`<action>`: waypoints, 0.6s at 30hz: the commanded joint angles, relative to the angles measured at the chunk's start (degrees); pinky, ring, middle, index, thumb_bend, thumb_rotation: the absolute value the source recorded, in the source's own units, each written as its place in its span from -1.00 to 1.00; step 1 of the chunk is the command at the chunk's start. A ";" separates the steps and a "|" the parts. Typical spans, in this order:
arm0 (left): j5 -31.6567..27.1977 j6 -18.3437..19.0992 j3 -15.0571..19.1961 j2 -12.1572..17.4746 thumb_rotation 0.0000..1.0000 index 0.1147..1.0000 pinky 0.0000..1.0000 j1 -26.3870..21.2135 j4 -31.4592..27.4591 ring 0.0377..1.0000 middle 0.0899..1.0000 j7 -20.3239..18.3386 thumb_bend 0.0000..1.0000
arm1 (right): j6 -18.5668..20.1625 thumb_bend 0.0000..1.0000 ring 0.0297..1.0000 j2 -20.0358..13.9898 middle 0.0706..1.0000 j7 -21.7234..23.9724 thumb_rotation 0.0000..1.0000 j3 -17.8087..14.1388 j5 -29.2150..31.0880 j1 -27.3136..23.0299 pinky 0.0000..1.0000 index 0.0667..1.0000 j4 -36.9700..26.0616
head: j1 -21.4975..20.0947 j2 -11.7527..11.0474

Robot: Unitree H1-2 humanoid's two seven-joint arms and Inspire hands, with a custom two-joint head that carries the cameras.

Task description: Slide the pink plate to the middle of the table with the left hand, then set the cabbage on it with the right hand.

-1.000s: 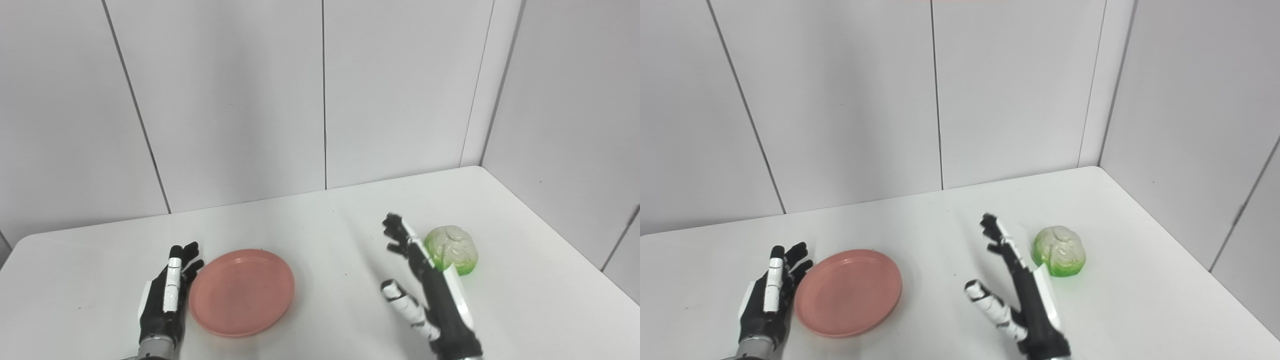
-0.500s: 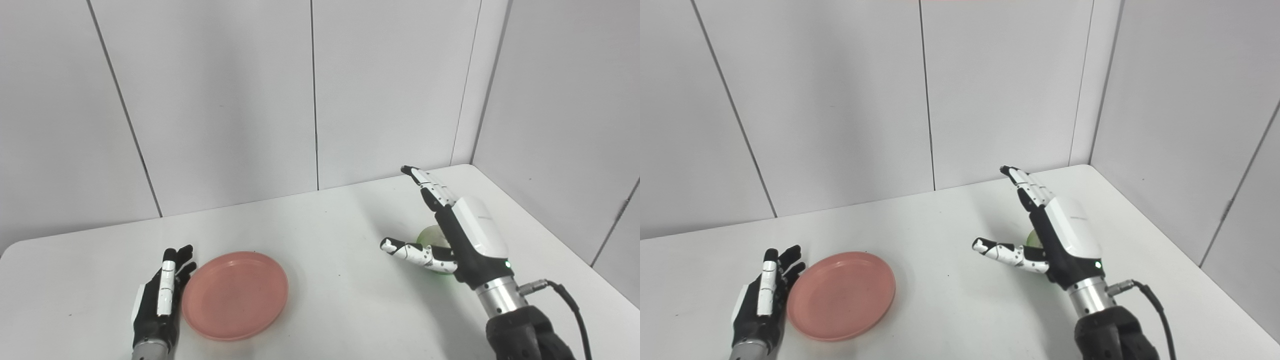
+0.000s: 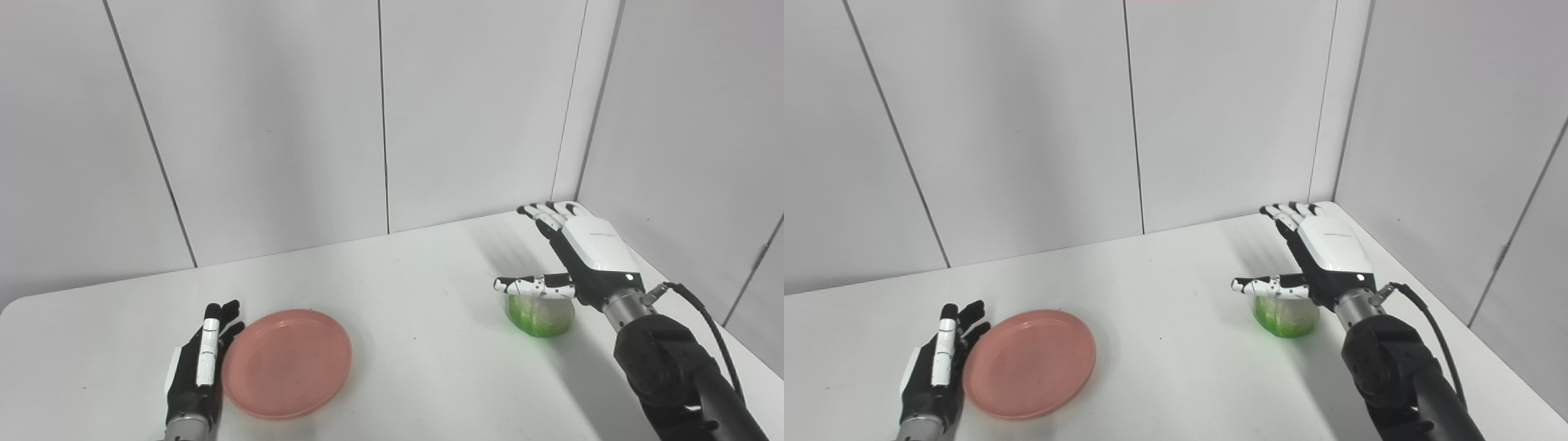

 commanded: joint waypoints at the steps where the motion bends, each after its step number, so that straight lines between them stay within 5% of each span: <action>1: -0.15 0.34 0.11 -0.10 0.96 0.49 0.91 -1.95 -1.40 0.69 0.76 0.18 0.61 | 0.93 1.00 0.84 -1.79 0.79 -1.01 0.48 0.39 -1.90 -3.14 0.90 0.73 1.31 | 0.08 0.05; 11: -0.09 0.46 0.01 -0.11 0.96 0.49 0.94 -1.36 -2.35 0.68 0.74 -0.04 0.60 | 4.40 1.00 0.76 -1.84 0.76 0.97 0.33 3.01 -2.28 -5.53 0.70 0.73 8.53 | 0.28 0.71; 18: -0.73 1.16 0.20 -0.57 0.92 0.47 0.96 -1.23 -2.62 0.67 0.74 -0.03 0.59 | 4.21 1.00 0.61 -0.92 0.70 -0.88 0.29 3.62 -0.66 -6.41 0.36 0.75 12.86 | 0.61 1.08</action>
